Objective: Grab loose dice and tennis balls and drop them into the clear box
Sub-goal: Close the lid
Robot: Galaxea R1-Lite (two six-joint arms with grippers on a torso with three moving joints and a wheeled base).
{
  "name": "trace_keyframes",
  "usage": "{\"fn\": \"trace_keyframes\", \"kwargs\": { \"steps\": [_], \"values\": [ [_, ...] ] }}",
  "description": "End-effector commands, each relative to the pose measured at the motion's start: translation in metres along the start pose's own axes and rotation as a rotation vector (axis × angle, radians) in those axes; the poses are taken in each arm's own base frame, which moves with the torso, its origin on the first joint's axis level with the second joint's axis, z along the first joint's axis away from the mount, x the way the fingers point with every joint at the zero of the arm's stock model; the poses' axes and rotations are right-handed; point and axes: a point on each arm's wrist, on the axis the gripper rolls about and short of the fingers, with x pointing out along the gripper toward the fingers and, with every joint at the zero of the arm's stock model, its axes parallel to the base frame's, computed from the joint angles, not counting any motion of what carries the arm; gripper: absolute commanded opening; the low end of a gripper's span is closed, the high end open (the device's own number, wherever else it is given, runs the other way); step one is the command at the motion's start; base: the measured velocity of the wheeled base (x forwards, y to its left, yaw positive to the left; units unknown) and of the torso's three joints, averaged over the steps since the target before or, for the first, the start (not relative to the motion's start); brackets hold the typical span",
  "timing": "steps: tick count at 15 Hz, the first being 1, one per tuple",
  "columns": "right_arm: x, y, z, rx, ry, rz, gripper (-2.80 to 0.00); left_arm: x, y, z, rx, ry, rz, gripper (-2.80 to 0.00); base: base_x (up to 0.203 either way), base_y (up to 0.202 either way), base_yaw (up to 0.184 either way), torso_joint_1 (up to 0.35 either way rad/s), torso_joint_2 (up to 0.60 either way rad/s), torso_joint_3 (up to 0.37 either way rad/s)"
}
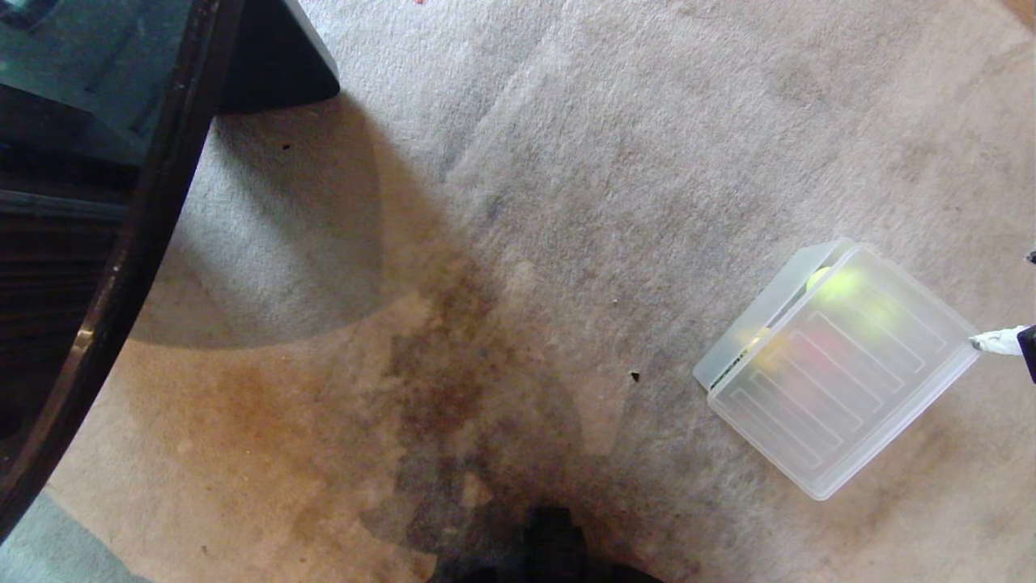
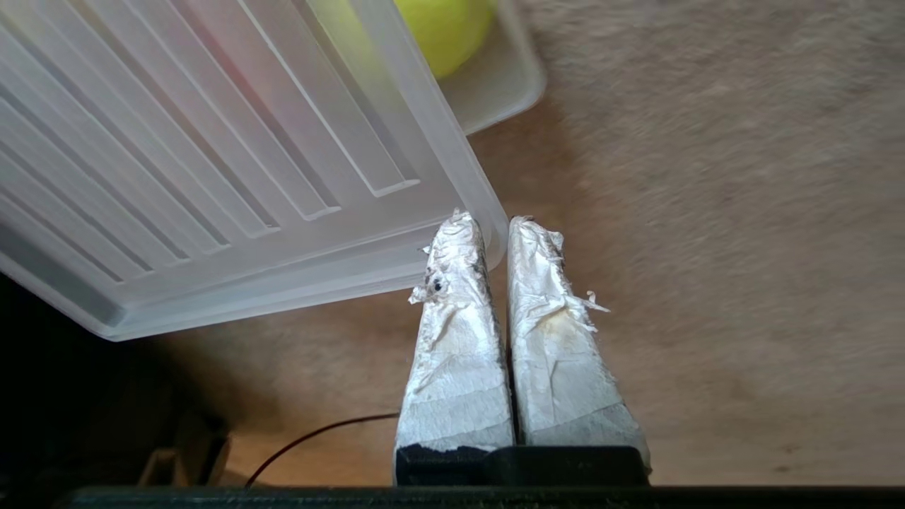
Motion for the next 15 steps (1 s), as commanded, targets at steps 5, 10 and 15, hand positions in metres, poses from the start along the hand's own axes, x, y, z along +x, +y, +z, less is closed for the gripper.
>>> {"fn": "trace_keyframes", "kwargs": {
  "steps": [5,10,15],
  "values": [
    [0.016,-0.015,-0.011,0.008,0.001,-0.013,-2.8,0.0,0.0,0.0,-0.001,0.002,0.0,-2.8,0.0,0.0,0.0,0.0,0.0,0.0],
    [0.018,-0.015,-0.011,0.009,-0.006,-0.004,-2.8,0.0,0.0,0.0,-0.001,0.002,0.0,-2.8,0.0,0.0,0.0,0.0,0.0,0.0],
    [0.035,-0.015,-0.017,0.026,-0.021,0.061,0.0,0.0,0.0,0.0,-0.001,0.002,0.0,-2.8,0.0,0.0,0.0,0.0,0.0,0.0]
  ]
}}
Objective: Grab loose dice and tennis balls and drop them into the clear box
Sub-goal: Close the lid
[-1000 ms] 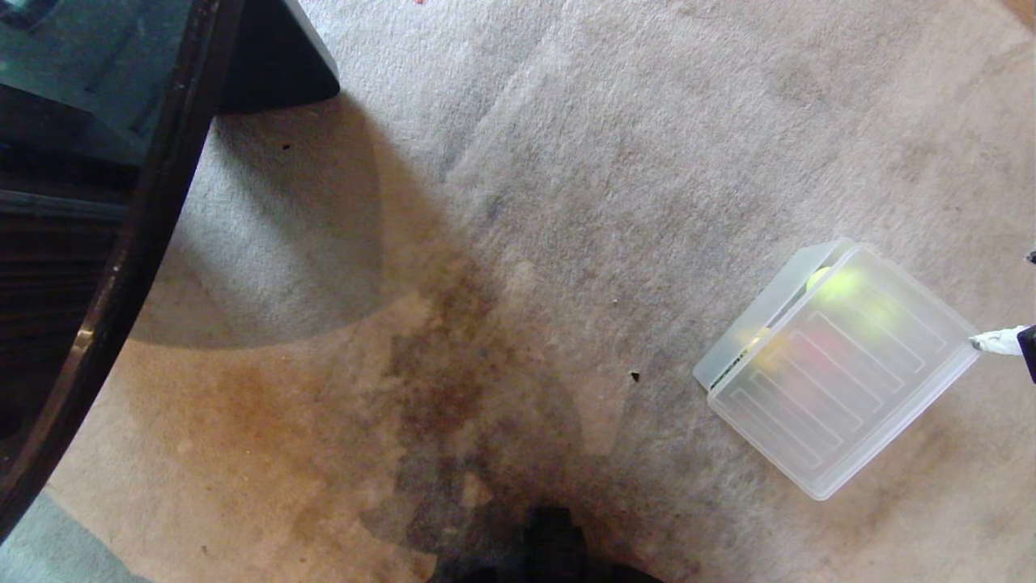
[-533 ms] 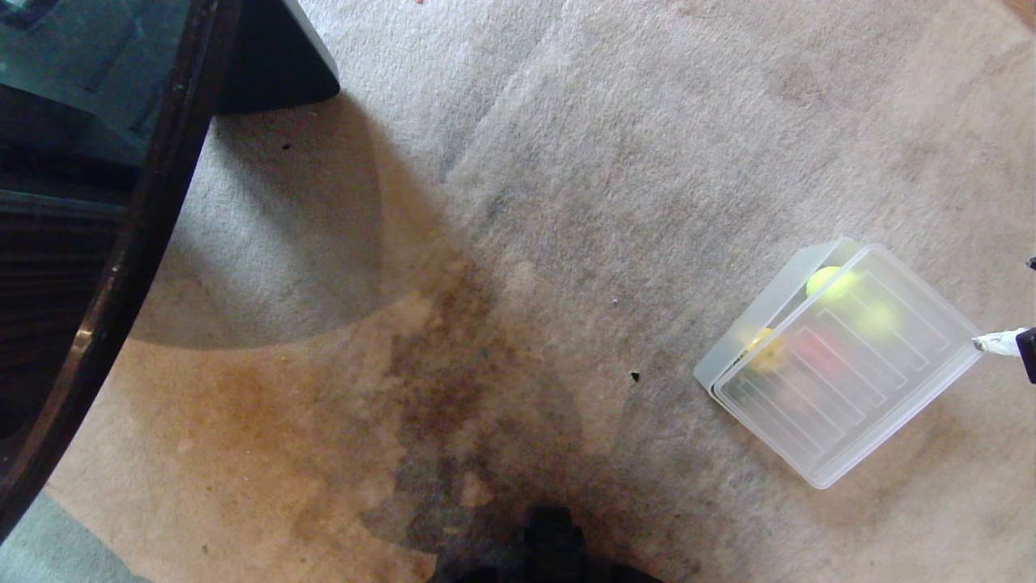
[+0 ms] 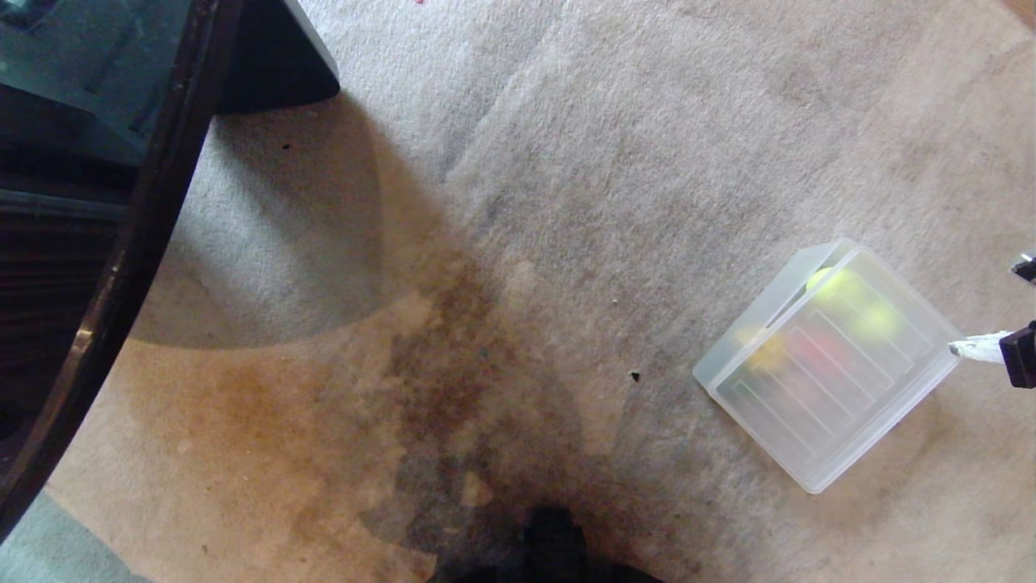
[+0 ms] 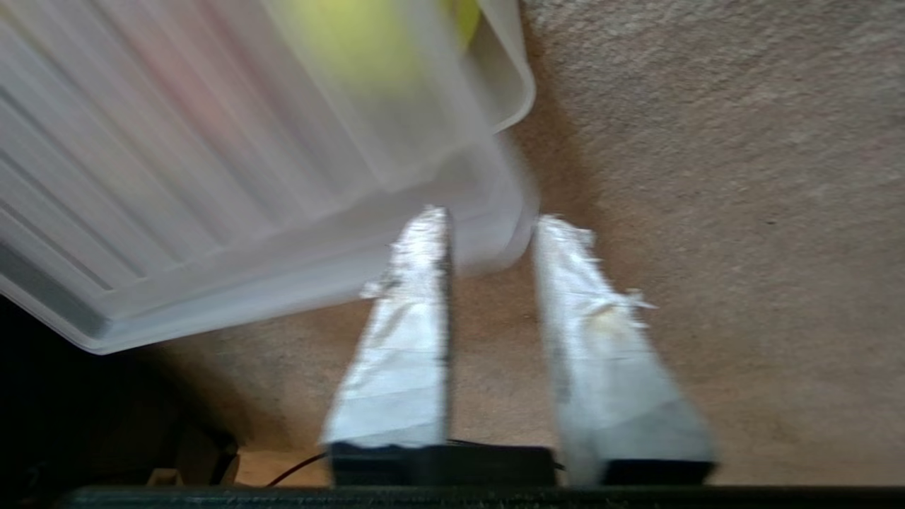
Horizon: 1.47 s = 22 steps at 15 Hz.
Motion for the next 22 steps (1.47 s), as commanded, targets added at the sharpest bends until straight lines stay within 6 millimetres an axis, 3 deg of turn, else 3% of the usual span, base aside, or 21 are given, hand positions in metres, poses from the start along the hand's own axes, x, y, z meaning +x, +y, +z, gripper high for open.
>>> {"fn": "trace_keyframes", "kwargs": {
  "steps": [1,5,9,11,12,15,18,22],
  "values": [
    [0.003,-0.001,-0.002,0.001,0.004,0.009,0.0,0.0,0.0,0.0,-0.001,0.001,0.0,-2.8,0.0,0.0,0.0,0.0,0.0,0.0],
    [0.002,-0.001,0.0,-0.003,-0.008,0.007,0.0,0.0,0.0,0.0,-0.001,0.001,0.0,-2.8,0.0,0.0,0.0,0.0,0.0,0.0],
    [-0.016,0.004,0.01,-0.03,-0.059,-0.016,0.0,0.0,0.0,0.0,-0.001,0.001,0.0,-2.8,0.0,0.0,0.0,0.0,0.0,0.0],
    [-0.017,0.004,0.01,-0.029,-0.058,-0.016,0.0,0.0,0.0,0.0,-0.001,0.001,0.0,-2.8,0.0,0.0,0.0,0.0,0.0,0.0],
    [-0.017,0.005,0.009,-0.022,-0.052,-0.01,-2.8,0.0,0.0,0.0,-0.001,0.001,0.0,-2.8,0.0,0.0,0.0,0.0,0.0,0.0],
    [-0.035,0.043,-0.015,0.091,0.067,0.107,-2.8,0.0,0.0,0.0,-0.001,0.001,0.0,-2.8,0.0,0.0,0.0,0.0,0.0,0.0],
    [-0.036,0.064,-0.017,0.137,0.109,0.185,-2.8,0.0,0.0,0.0,-0.001,0.001,0.0,-2.8,0.0,0.0,0.0,0.0,0.0,0.0],
    [-0.034,0.074,-0.011,0.177,0.113,0.213,-2.8,0.0,0.0,0.0,-0.001,0.001,0.0,-2.8,0.0,0.0,0.0,0.0,0.0,0.0]
  ]
}}
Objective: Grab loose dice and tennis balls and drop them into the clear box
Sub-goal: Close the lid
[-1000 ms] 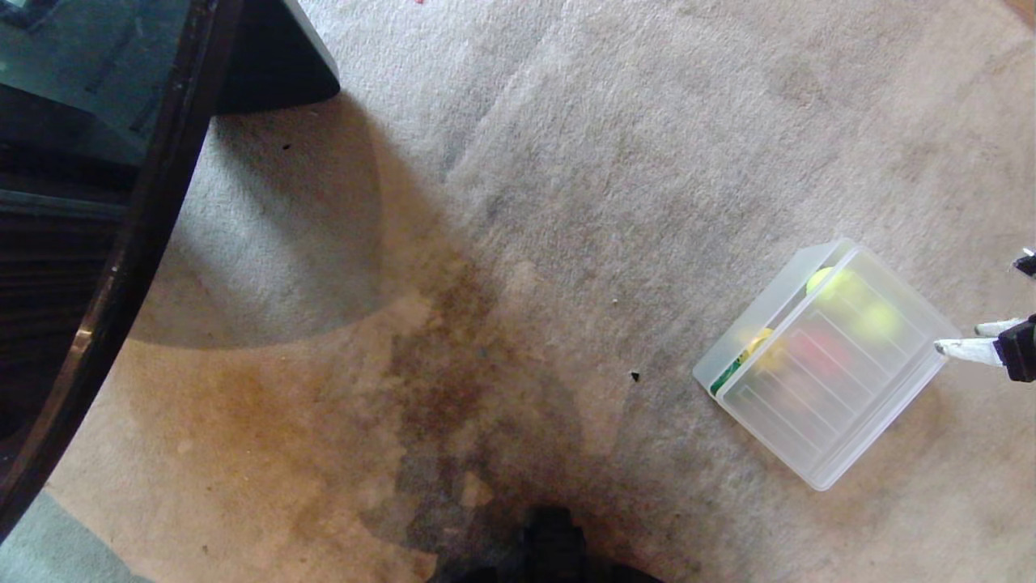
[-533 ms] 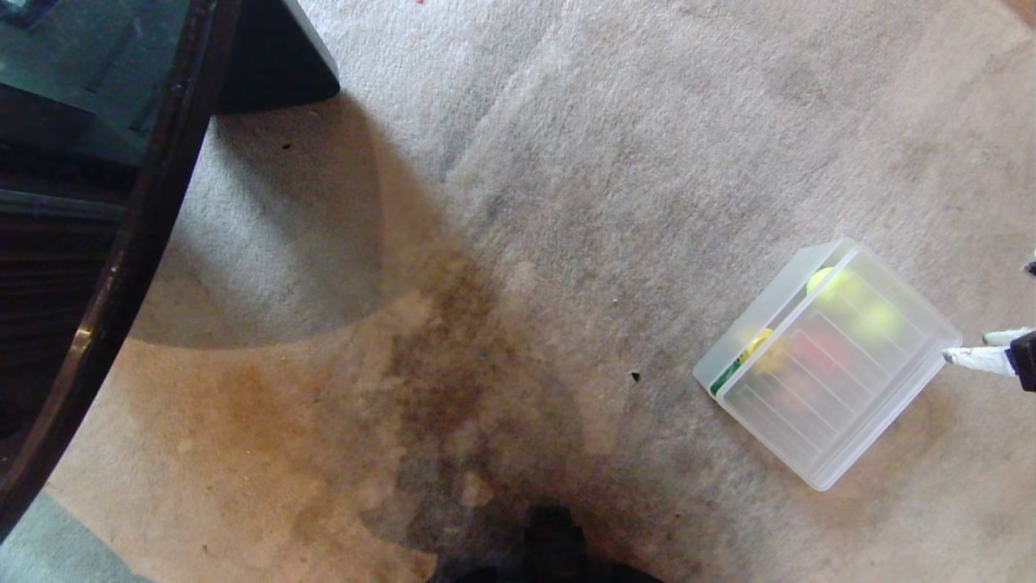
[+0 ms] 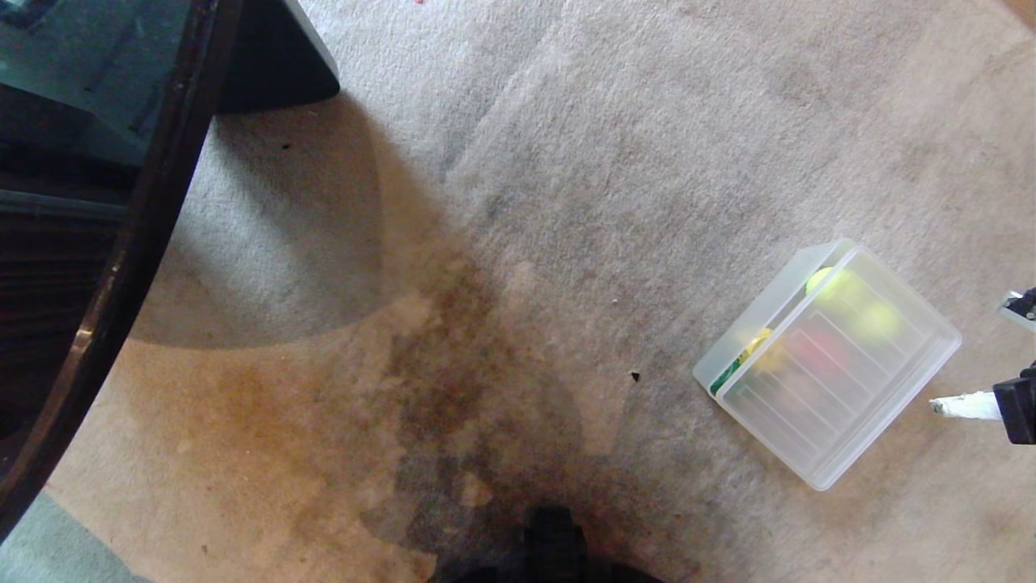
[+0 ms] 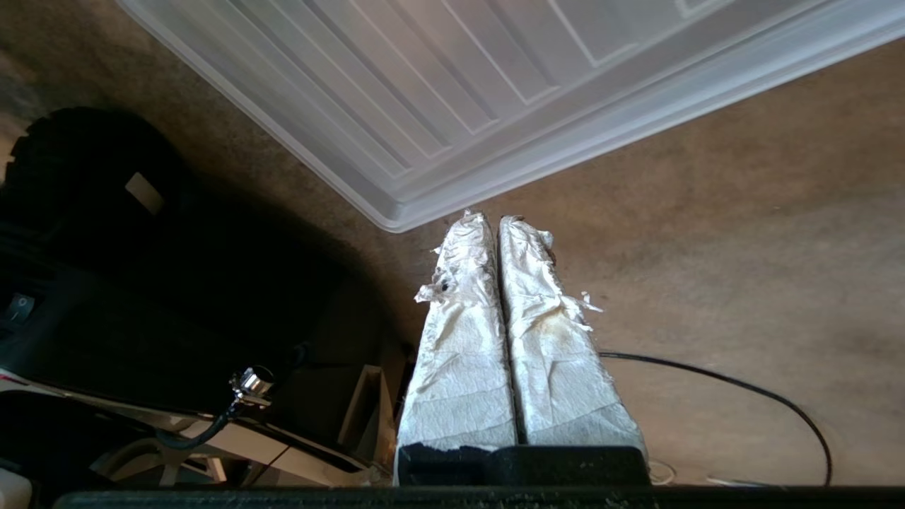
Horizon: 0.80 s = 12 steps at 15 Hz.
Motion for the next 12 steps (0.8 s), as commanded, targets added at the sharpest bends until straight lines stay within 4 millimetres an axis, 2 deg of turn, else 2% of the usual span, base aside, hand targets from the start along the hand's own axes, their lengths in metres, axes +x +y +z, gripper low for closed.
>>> {"fn": "trace_keyframes", "kwargs": {
  "steps": [1,2,5,8,12],
  "values": [
    [0.008,0.004,-0.005,0.019,0.044,0.004,-2.8,0.0,0.0,0.0,-0.001,0.002,0.0,-2.8,0.0,0.0,0.0,0.0,0.0,0.0],
    [0.018,0.003,-0.009,0.054,0.084,0.003,-2.8,0.0,0.0,0.0,-0.001,0.002,0.0,-2.8,0.0,0.0,0.0,0.0,0.0,0.0],
    [0.022,0.003,-0.009,0.067,0.096,-0.01,-2.8,0.0,0.0,0.0,-0.001,0.002,0.0,-2.8,0.0,0.0,0.0,0.0,0.0,0.0],
    [0.045,0.0,-0.006,0.161,0.183,-0.136,-2.8,0.0,0.0,0.0,-0.001,0.002,0.0,-2.8,0.0,0.0,0.0,0.0,0.0,0.0],
    [0.058,0.0,-0.007,0.161,0.259,-0.214,-2.8,0.0,0.0,0.0,-0.001,0.002,0.0,-2.8,0.0,0.0,0.0,0.0,0.0,0.0]
  ]
}}
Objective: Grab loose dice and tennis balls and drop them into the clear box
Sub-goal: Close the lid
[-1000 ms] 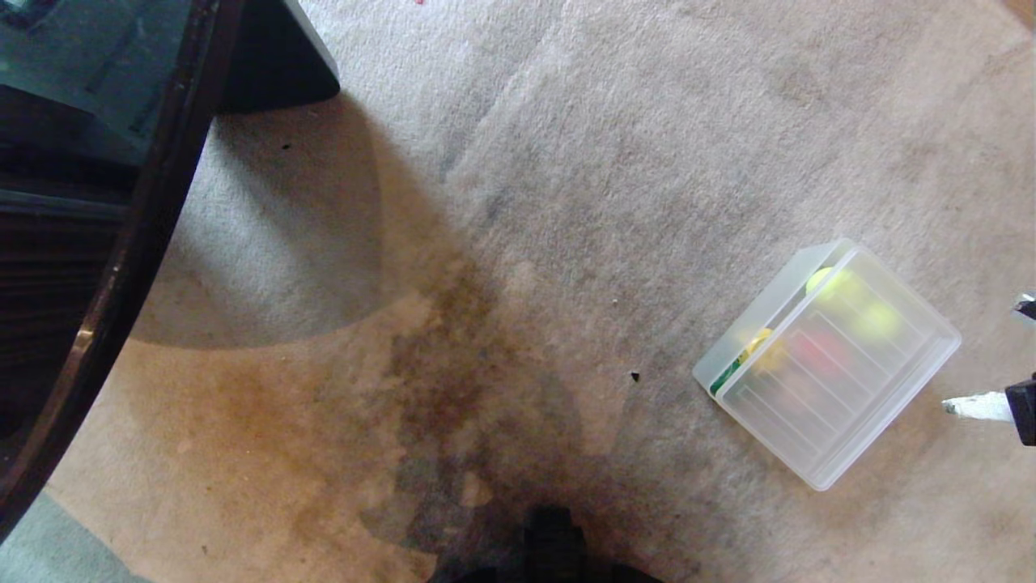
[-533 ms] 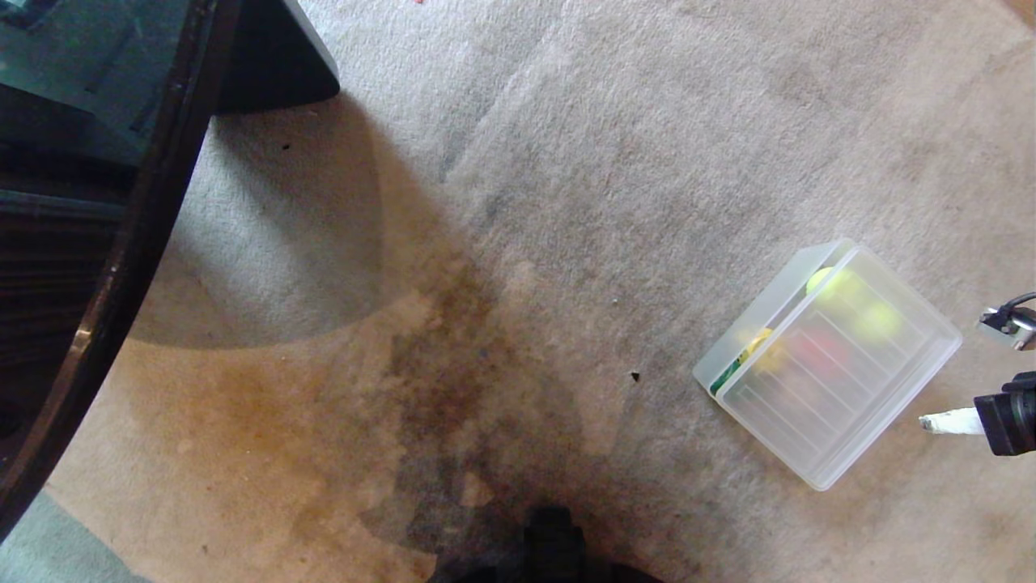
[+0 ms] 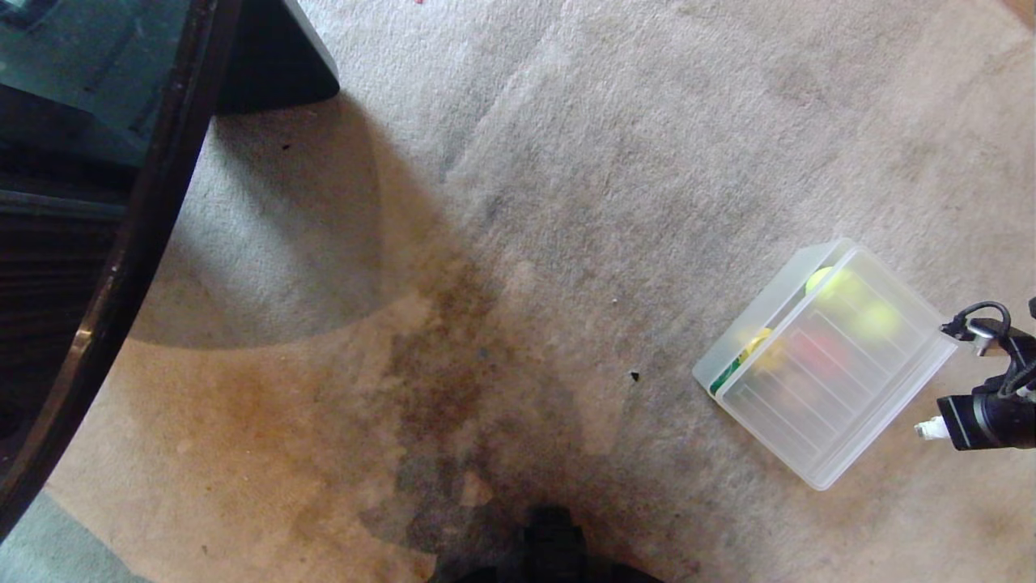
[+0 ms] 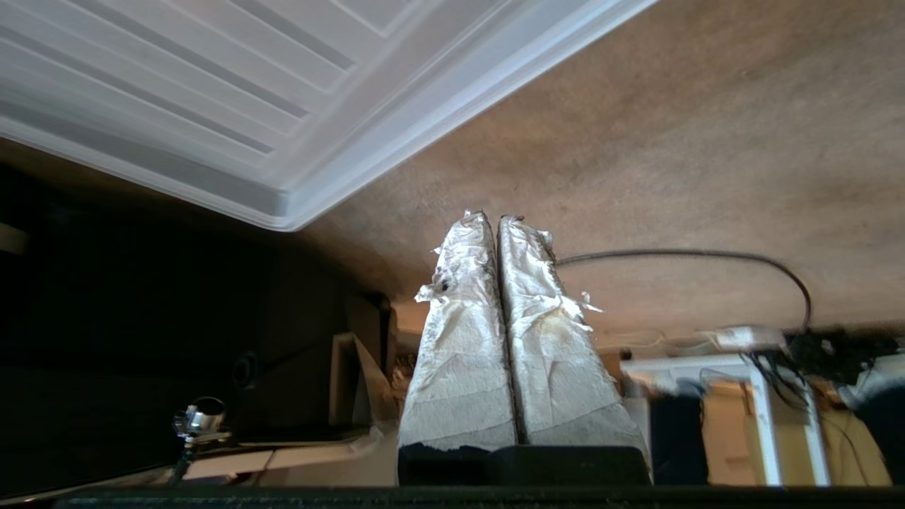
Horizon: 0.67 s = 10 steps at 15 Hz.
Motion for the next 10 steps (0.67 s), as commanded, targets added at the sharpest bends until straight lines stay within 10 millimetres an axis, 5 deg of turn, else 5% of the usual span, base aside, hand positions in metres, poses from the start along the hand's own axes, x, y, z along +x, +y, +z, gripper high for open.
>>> {"fn": "trace_keyframes", "kwargs": {
  "steps": [1,5,10],
  "values": [
    [0.008,0.001,0.0,-0.003,0.028,0.005,-2.8,0.0,0.0,0.0,0.0,0.002,0.0,-2.8,0.0,0.0,0.0,0.0,0.0,0.0],
    [0.008,0.001,0.0,-0.004,0.027,0.004,-2.8,0.0,0.0,0.0,0.0,0.002,0.0,-2.8,0.0,0.0,0.0,0.0,0.0,0.0],
    [0.034,-0.009,0.009,-0.019,0.017,-0.066,-2.8,0.0,0.0,0.0,0.0,0.002,0.0,-2.8,0.0,0.0,0.0,0.0,0.0,0.0]
  ]
}}
